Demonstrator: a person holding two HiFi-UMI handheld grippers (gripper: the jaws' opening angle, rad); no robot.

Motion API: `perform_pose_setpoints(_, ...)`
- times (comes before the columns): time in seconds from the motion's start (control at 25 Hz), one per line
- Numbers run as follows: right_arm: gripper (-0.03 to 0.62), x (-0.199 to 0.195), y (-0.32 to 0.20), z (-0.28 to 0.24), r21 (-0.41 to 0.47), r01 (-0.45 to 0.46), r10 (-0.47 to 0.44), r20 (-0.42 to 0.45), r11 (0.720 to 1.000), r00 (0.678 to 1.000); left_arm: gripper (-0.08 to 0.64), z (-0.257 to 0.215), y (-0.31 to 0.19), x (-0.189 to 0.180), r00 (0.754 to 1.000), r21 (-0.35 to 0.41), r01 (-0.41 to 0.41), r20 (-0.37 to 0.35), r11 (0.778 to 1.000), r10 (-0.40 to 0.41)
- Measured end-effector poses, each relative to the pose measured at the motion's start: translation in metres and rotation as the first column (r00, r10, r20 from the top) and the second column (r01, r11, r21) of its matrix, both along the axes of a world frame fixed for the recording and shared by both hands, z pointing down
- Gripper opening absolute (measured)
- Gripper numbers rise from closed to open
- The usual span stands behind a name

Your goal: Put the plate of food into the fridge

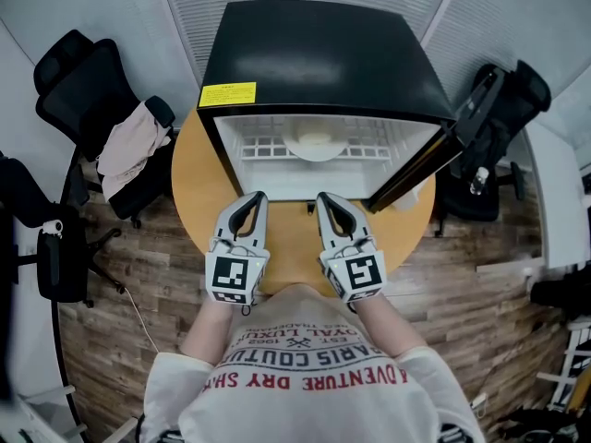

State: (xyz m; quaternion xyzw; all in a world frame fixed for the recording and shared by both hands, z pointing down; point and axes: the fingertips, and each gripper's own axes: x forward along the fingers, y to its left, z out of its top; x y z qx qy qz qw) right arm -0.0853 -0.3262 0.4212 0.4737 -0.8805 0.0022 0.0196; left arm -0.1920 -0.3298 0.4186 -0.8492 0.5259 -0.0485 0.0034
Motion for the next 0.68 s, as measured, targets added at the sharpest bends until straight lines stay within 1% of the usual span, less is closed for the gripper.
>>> perform_pose_setpoints(0.28, 0.028, -0.0017, -0.0005, 0.0036, -0.035, 0.025, -0.025, -0.001, 0.999, 1.0, 0.034, -0.0007, -0.0001, 0.0036, 1.0, 0.006, -0.006, -0.014, 1.0, 0.006)
perform_pose_setpoints(0.44, 0.028, -0.0054, 0.0008, 0.0019, -0.08, 0.068, -0.067, 0.017, 0.995, 0.998, 0.034, 0.0001, -0.0001, 0.0043, 1.0, 0.0, -0.007, -0.023, 1.0, 0.007)
perform_pose_setpoints(0.68, 0.028, -0.008, -0.0017, 0.001, -0.088, 0.082, -0.082, 0.008, 0.993, 0.997, 0.034, -0.0052, -0.0019, 0.0035, 1.0, 0.028, -0.022, -0.016, 0.999, 0.023)
